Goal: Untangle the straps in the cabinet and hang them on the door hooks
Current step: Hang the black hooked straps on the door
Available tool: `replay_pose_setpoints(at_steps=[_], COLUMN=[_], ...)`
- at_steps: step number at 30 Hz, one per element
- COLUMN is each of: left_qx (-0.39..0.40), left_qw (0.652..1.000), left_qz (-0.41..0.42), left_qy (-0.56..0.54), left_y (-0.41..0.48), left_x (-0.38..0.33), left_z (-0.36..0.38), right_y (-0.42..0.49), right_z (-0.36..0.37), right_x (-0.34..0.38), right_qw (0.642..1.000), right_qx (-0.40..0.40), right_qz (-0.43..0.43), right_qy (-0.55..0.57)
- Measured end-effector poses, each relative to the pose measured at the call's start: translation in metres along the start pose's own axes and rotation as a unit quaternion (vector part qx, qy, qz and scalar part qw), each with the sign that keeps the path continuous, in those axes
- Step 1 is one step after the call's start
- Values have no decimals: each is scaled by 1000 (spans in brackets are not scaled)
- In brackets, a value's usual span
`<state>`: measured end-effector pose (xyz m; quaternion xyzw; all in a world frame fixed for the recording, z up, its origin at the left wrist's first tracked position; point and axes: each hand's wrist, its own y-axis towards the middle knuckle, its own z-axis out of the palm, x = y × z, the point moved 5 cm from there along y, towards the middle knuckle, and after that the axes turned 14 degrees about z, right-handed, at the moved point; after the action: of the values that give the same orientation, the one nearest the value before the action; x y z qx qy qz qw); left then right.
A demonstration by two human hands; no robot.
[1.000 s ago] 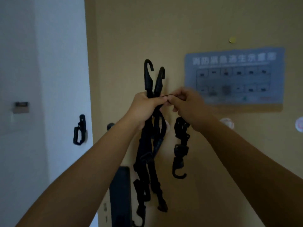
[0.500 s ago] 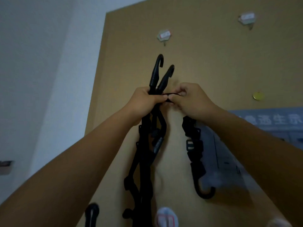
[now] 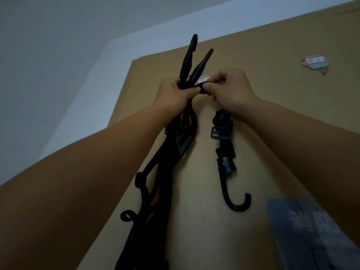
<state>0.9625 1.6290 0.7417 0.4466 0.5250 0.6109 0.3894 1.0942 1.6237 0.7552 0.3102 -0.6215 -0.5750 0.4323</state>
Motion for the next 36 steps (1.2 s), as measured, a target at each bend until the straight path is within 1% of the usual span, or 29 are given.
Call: replay_pose_setpoints(at_steps=[4, 7, 9, 10, 12, 15, 19, 22, 25, 29, 32, 34, 36], left_qx=[-32, -55, -61, -63, -63, -58, -53, -63, -53, -69, -65, -46, -30], left_qw=[999, 997, 996, 995, 994, 993, 992, 991, 992, 991, 990, 992, 993], left_qz=[-1, -14, -38, -55, -85, -104, -107, -109, -112, -110, -120, -118, -111], left_qy=[-32, -51, -58, -57, -39, -5, 26, 40, 27, -12, -32, -24, 9], left_y=[18, 30, 38, 40, 41, 40, 49, 53, 55, 58, 60, 62, 61], left_x=[10, 22, 28, 31, 34, 34, 30, 32, 35, 40, 48, 47, 40], left_z=[9, 18, 21, 20, 20, 21, 24, 26, 26, 25, 24, 25, 25], right_y=[22, 36, 42, 44, 46, 51, 63, 66, 64, 64, 62, 59, 63], right_z=[3, 5, 8, 10, 15, 16, 13, 11, 11, 11, 9, 10, 11], right_x=[-3, -13, -18, -19, -19, -17, -15, -15, -17, -20, -25, -24, -19], right_qw=[999, 995, 991, 992, 993, 987, 982, 982, 985, 991, 987, 982, 986], right_qx=[-50, -98, -120, -121, -113, -124, -136, -135, -121, -55, -33, -35, -72], right_qz=[-14, 16, 32, 34, 41, 46, 79, 80, 82, 121, 151, 166, 145], right_qy=[-4, 22, 40, 33, -21, -93, -105, -103, -93, -11, 48, 85, 35])
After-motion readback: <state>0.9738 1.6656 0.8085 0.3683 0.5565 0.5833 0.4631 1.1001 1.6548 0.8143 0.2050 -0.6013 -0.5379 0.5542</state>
